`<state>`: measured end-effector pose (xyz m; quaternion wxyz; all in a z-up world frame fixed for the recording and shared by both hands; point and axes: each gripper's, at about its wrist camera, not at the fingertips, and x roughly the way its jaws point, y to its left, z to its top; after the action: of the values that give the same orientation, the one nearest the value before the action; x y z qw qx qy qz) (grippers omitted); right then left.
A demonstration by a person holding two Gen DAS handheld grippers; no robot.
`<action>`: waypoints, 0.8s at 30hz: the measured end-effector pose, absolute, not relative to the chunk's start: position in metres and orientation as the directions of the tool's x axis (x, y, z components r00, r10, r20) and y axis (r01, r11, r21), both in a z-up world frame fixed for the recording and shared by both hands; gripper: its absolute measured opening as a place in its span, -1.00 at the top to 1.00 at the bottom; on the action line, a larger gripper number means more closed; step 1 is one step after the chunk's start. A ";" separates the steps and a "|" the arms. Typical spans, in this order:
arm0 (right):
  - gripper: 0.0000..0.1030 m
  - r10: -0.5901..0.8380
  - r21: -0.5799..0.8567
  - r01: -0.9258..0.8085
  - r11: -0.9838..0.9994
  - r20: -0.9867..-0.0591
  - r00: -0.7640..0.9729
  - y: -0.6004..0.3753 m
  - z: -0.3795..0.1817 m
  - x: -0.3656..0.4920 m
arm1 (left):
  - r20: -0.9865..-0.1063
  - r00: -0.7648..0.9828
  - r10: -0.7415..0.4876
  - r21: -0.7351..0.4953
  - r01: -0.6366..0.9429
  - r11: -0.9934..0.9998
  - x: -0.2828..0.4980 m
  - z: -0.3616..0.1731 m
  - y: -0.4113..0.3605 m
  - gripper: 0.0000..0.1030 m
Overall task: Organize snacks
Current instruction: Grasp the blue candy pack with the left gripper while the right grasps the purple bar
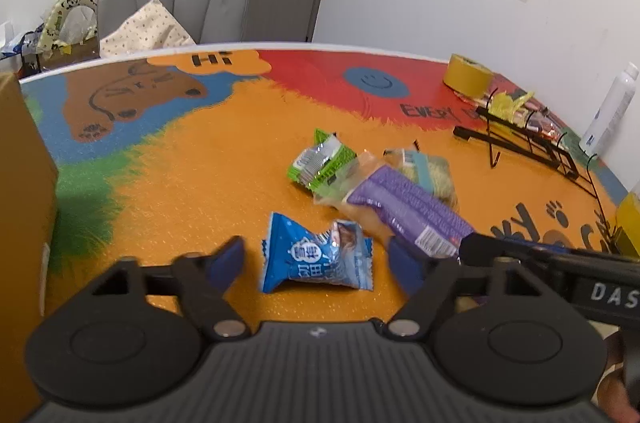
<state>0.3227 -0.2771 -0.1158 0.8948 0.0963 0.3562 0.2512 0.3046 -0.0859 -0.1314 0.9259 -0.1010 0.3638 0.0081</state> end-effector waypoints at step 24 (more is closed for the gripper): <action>0.22 0.508 0.302 -0.421 0.855 -0.646 0.569 -0.242 -0.122 0.304 | -0.651 0.758 -0.036 -0.190 -0.116 0.975 0.267 -0.104 -0.063 0.47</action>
<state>0.3040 -0.2420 -0.1224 0.8840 0.0571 0.3824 0.2628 0.2670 -0.0634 -0.1044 0.9312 -0.1098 0.3468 0.0215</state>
